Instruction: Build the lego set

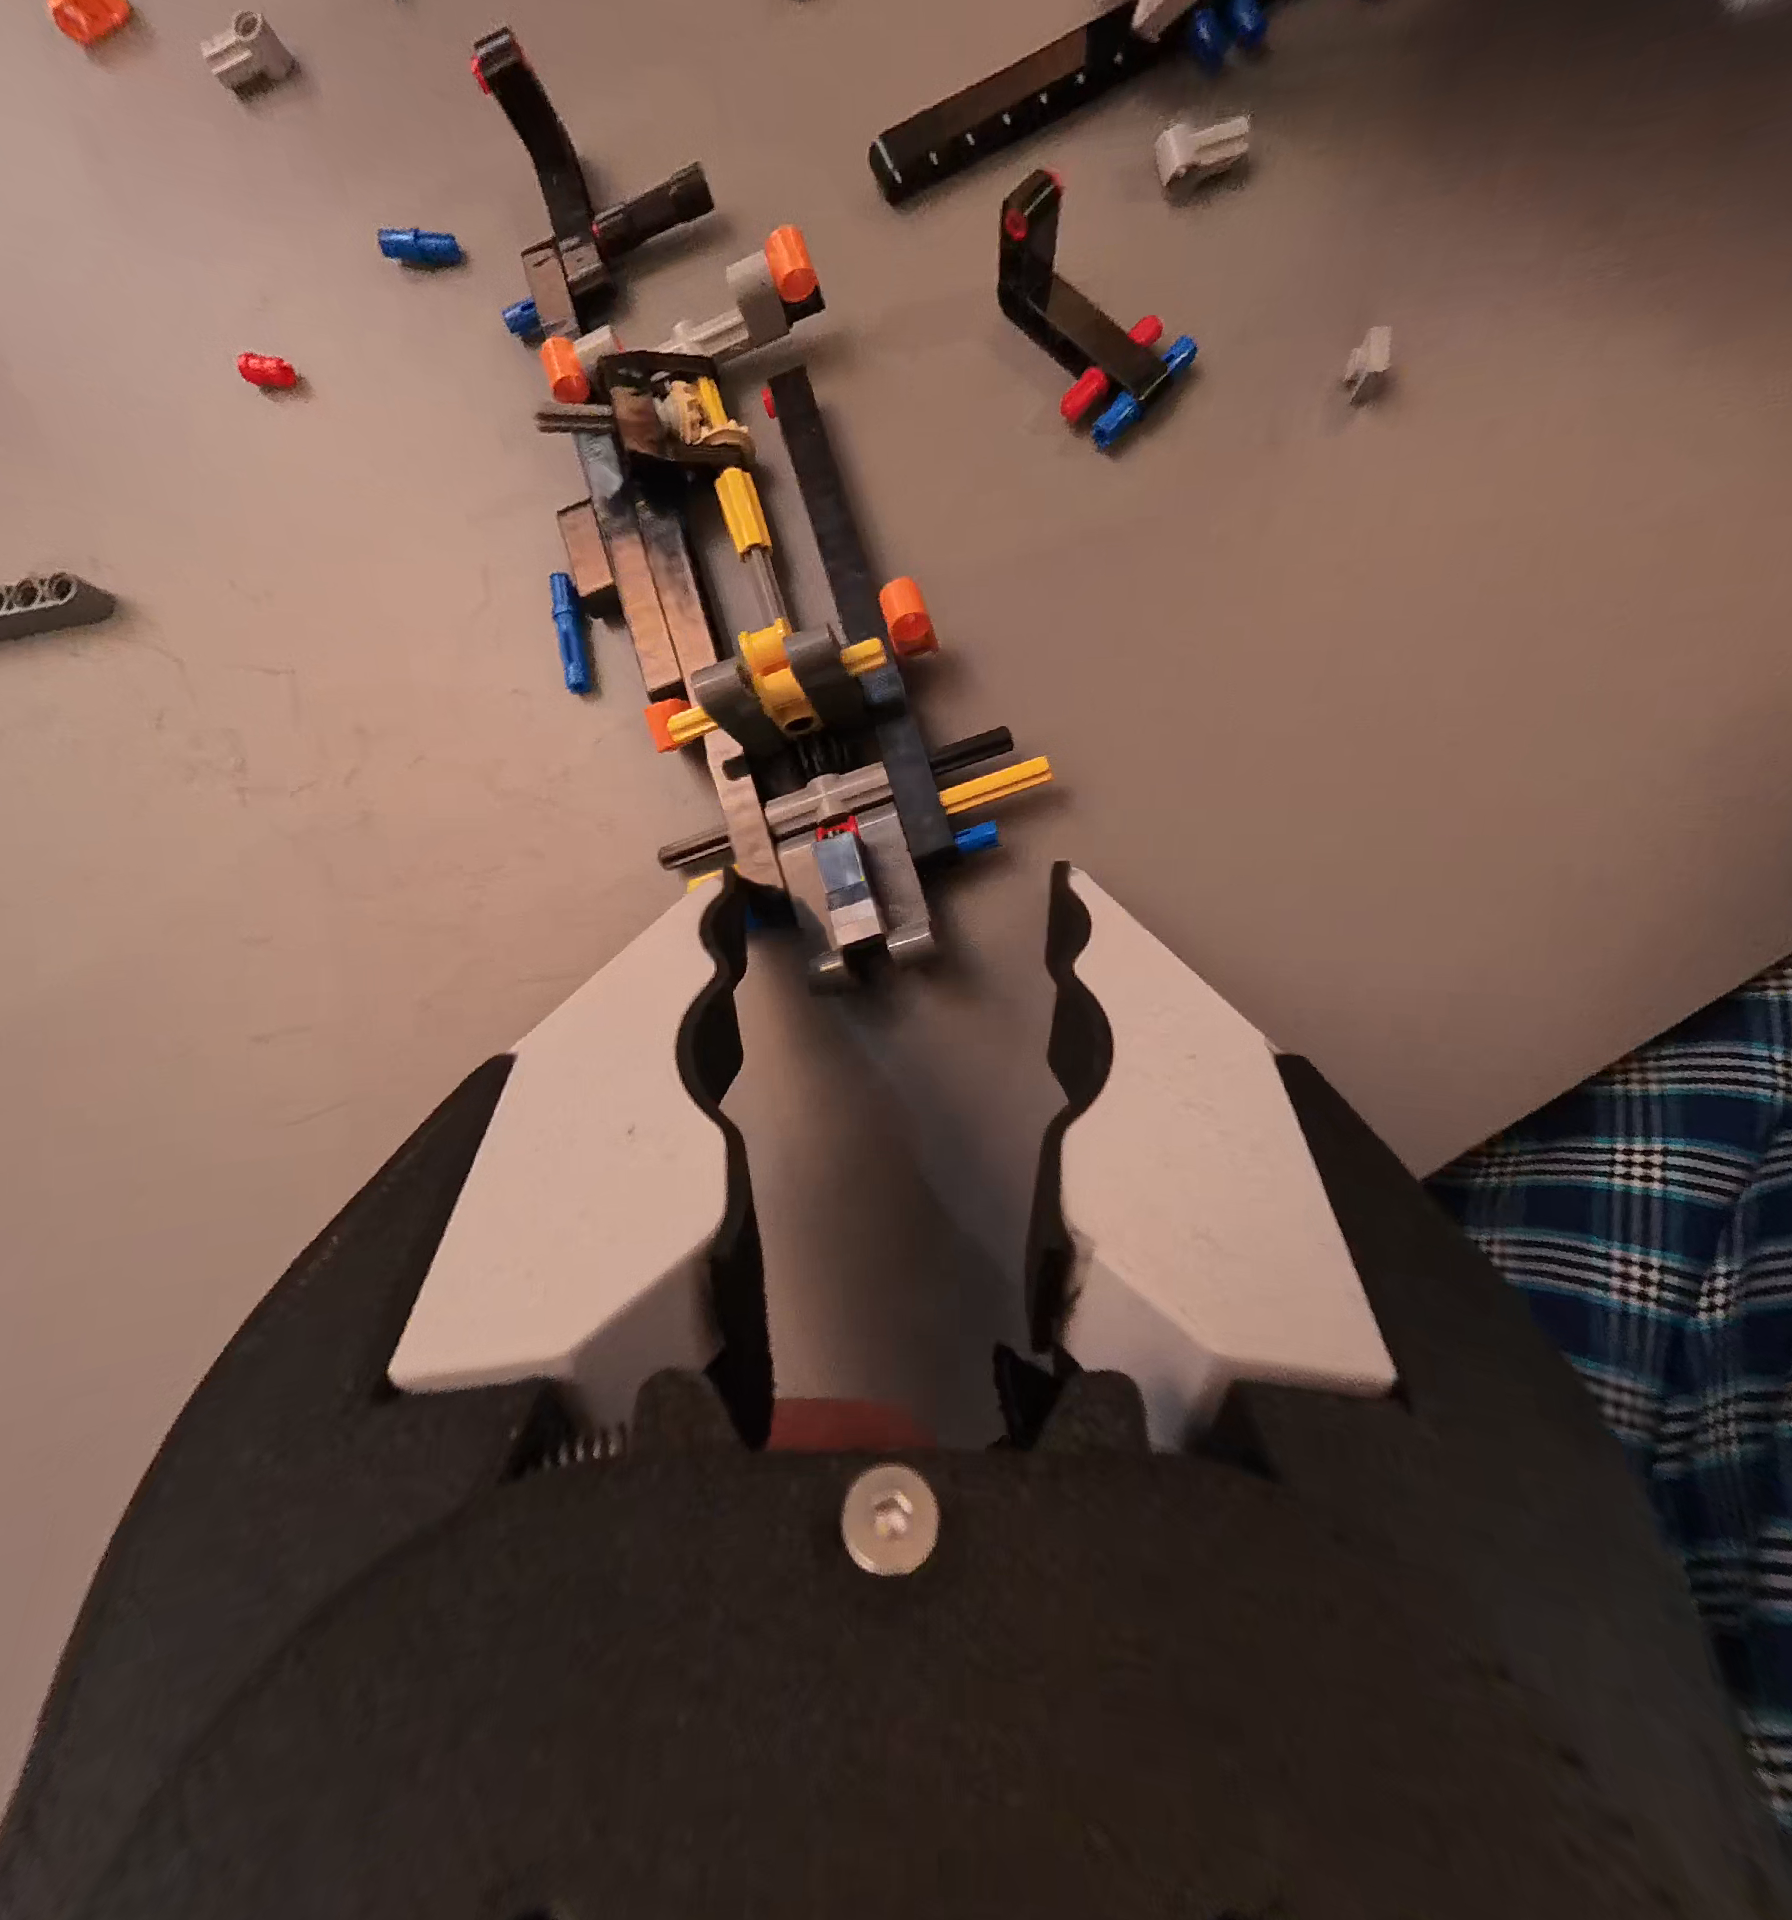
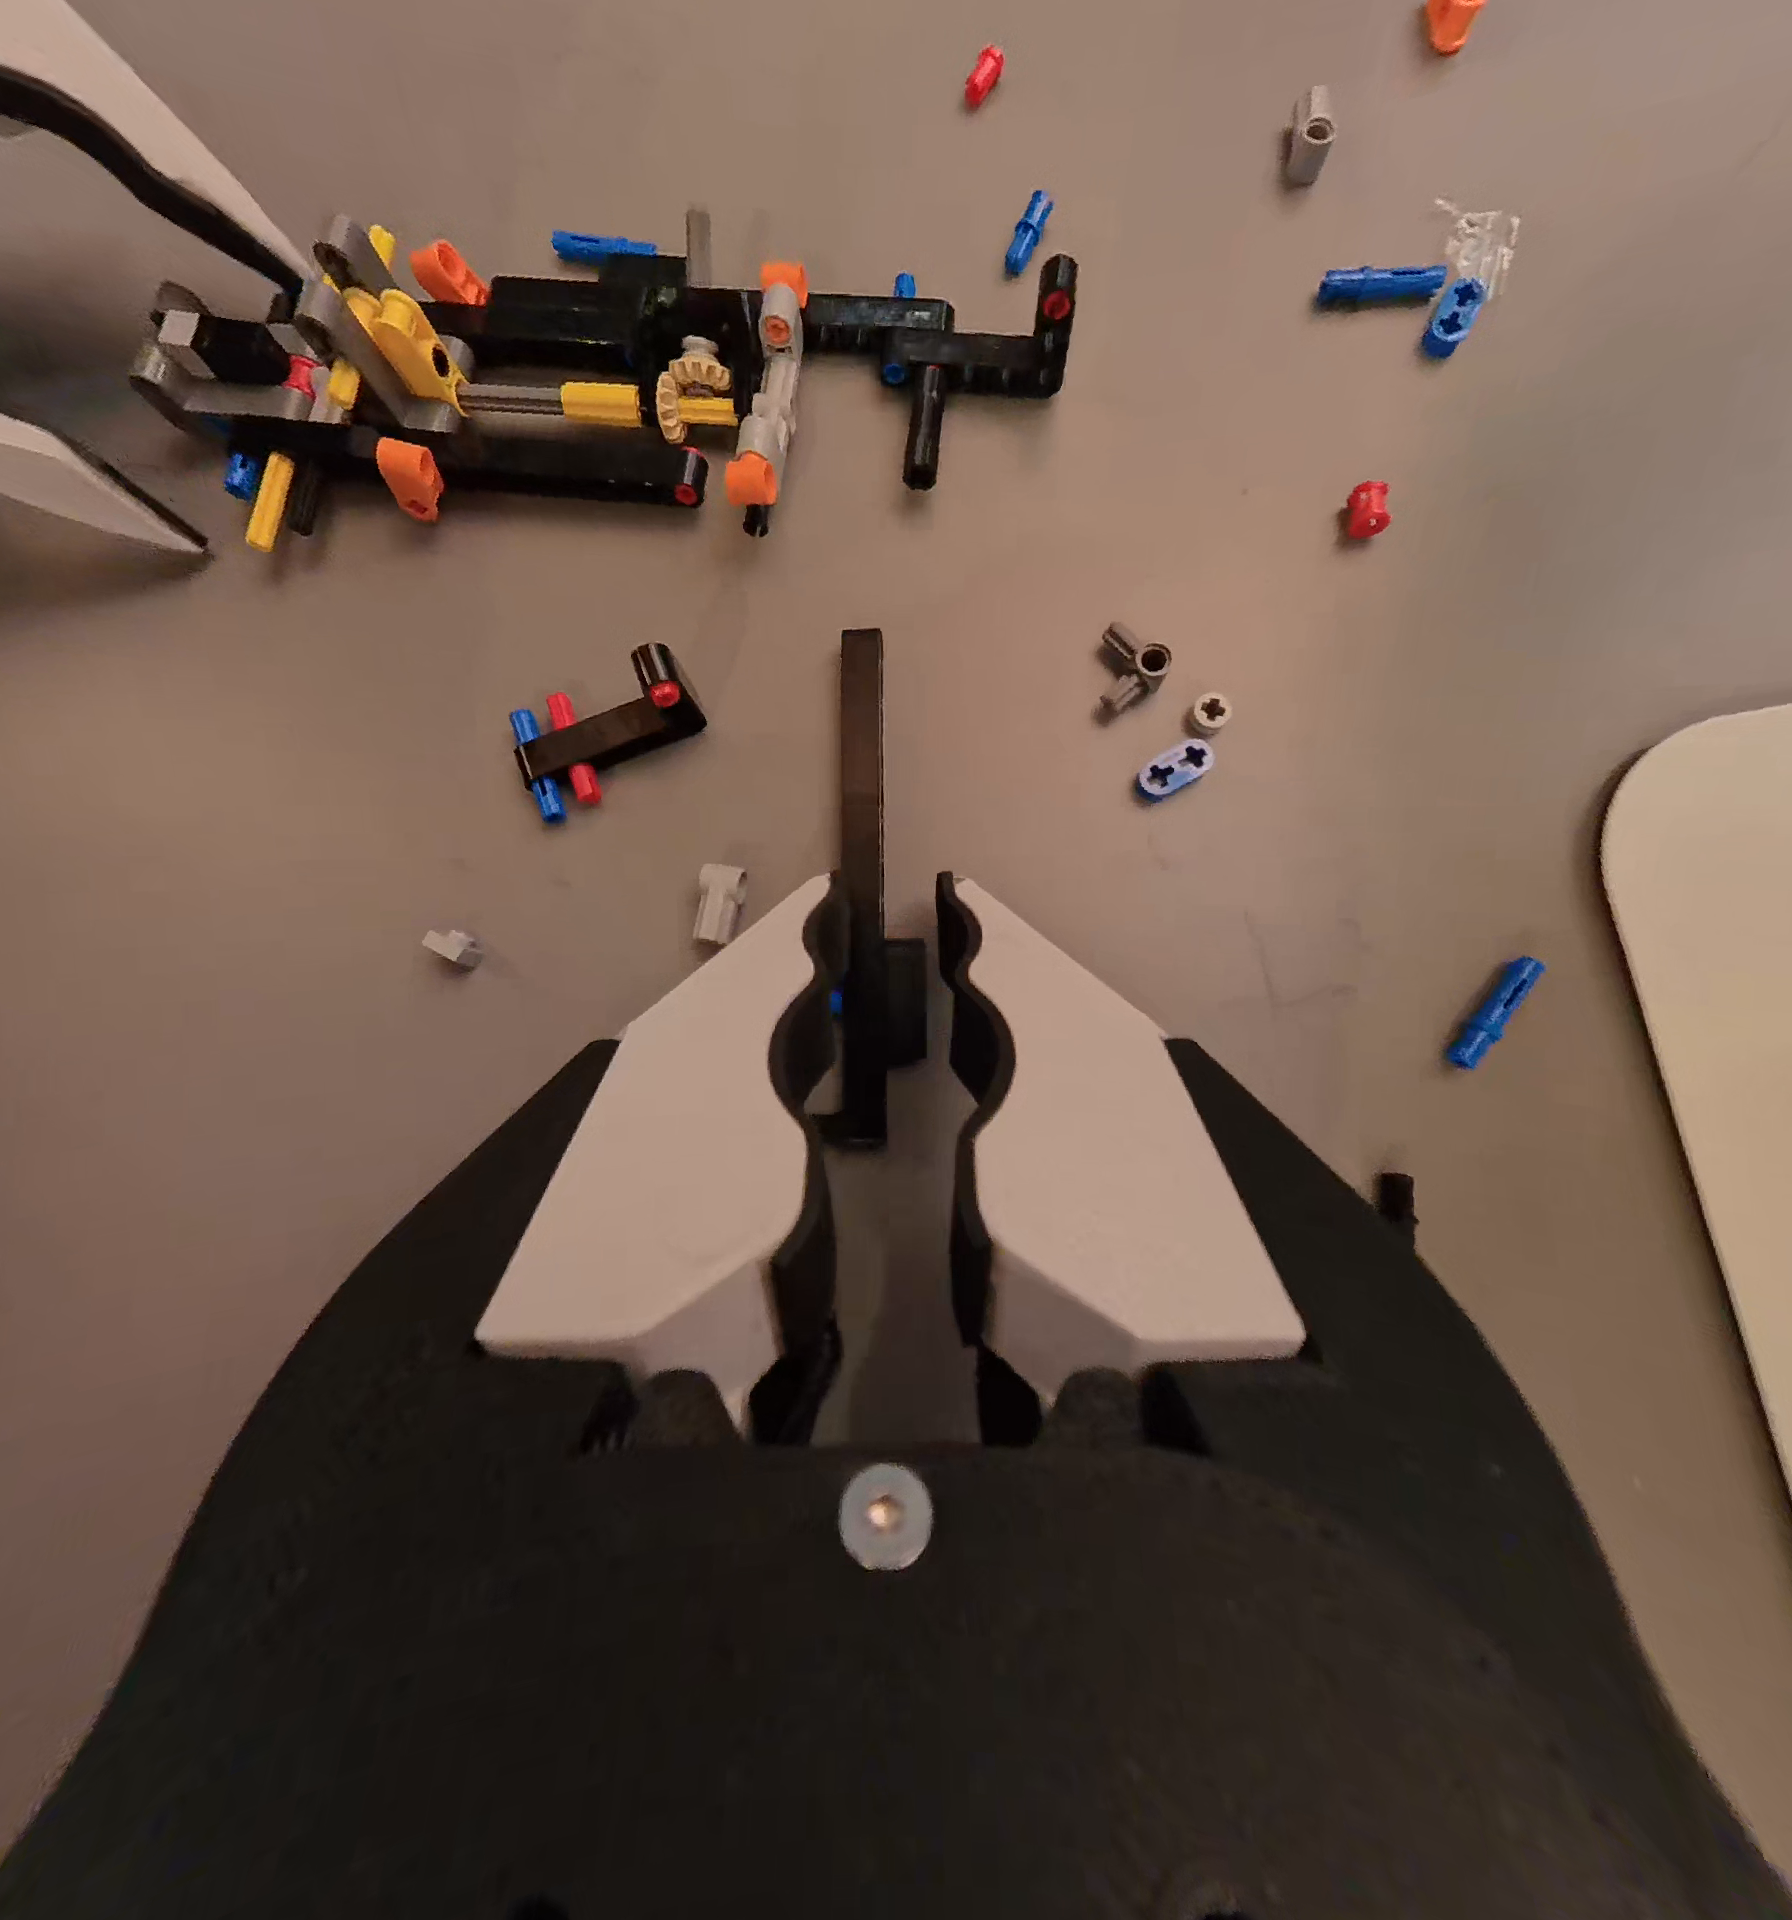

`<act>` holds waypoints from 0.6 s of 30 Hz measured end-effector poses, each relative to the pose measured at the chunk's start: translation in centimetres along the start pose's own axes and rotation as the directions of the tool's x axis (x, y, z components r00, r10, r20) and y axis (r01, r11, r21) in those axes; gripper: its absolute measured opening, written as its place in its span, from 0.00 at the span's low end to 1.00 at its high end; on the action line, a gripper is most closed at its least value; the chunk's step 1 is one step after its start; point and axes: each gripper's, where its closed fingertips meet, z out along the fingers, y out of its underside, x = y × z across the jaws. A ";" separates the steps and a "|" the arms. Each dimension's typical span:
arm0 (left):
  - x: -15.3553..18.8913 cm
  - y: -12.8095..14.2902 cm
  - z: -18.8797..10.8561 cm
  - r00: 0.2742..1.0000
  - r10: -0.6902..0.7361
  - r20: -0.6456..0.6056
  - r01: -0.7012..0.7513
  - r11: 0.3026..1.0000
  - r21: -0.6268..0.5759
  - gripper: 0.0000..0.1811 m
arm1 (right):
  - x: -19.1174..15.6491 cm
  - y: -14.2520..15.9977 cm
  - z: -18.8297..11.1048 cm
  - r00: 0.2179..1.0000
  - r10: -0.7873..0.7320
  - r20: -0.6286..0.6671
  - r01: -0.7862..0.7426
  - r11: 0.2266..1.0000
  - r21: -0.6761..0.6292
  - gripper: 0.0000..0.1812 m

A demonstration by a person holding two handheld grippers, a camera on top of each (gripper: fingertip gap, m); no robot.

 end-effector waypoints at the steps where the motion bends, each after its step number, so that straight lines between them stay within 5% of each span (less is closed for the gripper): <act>1: 0.4 -0.1 0.0 1.000 0.003 -0.009 -0.003 1.000 0.002 0.31 | 0.1 0.1 -0.1 1.000 0.004 0.001 -0.004 1.000 0.000 0.08; 11: 5.0 -1.9 -0.1 0.989 0.067 -0.135 -0.053 0.993 0.106 0.32 | -0.1 0.1 -0.2 1.000 0.007 -0.001 -0.007 1.000 -0.010 0.10; 18: 0.7 -3.3 -1.7 0.997 -0.048 -0.064 0.060 0.978 0.202 0.32 | -1.2 -2.3 -0.8 0.999 -0.043 -0.002 0.043 0.998 0.040 0.11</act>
